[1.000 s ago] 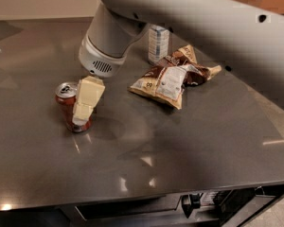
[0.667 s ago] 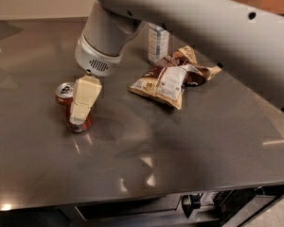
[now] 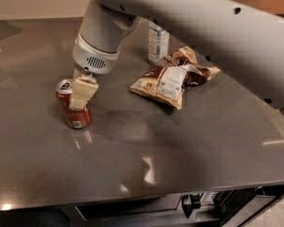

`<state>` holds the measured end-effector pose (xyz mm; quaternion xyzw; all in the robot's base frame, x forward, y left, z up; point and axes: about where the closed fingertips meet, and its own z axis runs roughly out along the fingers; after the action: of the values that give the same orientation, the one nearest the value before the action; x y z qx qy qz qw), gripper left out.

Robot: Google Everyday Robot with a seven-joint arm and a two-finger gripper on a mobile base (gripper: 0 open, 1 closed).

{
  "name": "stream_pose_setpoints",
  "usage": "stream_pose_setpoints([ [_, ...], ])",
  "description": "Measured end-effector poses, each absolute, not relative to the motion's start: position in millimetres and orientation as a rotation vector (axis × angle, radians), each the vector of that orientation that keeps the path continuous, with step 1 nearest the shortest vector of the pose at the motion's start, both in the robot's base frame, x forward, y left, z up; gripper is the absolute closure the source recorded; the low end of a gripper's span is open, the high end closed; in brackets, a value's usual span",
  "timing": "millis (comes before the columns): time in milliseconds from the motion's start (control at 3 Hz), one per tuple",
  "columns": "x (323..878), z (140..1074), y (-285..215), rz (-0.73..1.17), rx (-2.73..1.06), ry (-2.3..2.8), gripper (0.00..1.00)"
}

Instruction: Pick coke can

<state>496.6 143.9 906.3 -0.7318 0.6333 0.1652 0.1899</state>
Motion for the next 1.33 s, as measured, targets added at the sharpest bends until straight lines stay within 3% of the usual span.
stream_pose_setpoints([
  [667,484,920,134,0.517,-2.074,1.759,0.91],
  [1000,481,937,119,0.574,-2.065,1.734,1.0],
  [1333,477,961,100,0.634,-2.068,1.688,1.0],
])
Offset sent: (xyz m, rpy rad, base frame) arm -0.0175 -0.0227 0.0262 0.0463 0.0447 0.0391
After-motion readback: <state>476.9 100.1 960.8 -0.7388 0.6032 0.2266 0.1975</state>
